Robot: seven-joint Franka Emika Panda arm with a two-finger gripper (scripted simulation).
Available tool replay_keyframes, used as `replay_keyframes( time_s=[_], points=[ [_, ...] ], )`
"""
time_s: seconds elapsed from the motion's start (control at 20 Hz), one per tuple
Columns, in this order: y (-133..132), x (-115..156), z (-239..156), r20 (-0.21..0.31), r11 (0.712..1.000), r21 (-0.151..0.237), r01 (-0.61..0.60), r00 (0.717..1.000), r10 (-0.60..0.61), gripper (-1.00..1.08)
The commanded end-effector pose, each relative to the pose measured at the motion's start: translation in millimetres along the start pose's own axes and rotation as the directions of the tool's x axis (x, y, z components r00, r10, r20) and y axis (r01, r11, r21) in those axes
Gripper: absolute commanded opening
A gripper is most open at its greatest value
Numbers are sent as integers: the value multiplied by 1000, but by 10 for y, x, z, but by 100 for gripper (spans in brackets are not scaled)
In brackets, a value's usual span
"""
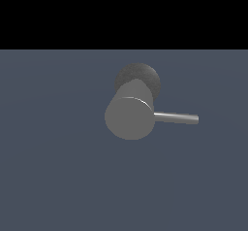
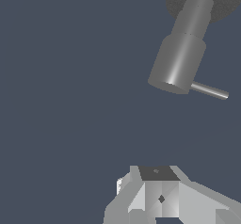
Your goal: Turn on the faucet by rotating a designated handle.
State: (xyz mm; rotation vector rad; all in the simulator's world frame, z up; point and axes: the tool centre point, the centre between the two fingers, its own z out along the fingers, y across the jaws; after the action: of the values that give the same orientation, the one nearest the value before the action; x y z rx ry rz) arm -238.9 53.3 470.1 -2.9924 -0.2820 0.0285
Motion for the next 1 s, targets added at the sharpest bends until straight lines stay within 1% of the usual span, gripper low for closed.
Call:
replay_keyframes(
  time_s=[0.0, 0.1, 0.25, 0.35, 0.5, 0.6, 0.7, 0.8, 0.95],
  points=[
    [1, 5, -26, -15, 999, 33, 1, 1000, 0, -100],
    [2, 11, -52, -29, 998, 66, 2, 1000, 0, -100],
    [6, 21, -106, -58, 992, 129, 5, 998, 2, -100],
    [11, 30, -151, -81, 984, 178, 9, 997, 5, -100],
    [27, 47, -238, -122, 964, 265, 19, 992, 14, -100],
    [46, 60, -308, -154, 944, 330, 28, 988, 24, -100],
    [74, 74, -389, -188, 916, 399, 40, 981, 39, -100],
    [111, 88, -474, -222, 883, 466, 54, 973, 58, -100],
    [183, 109, -605, -269, 824, 561, 78, 959, 92, -100]
  ],
)
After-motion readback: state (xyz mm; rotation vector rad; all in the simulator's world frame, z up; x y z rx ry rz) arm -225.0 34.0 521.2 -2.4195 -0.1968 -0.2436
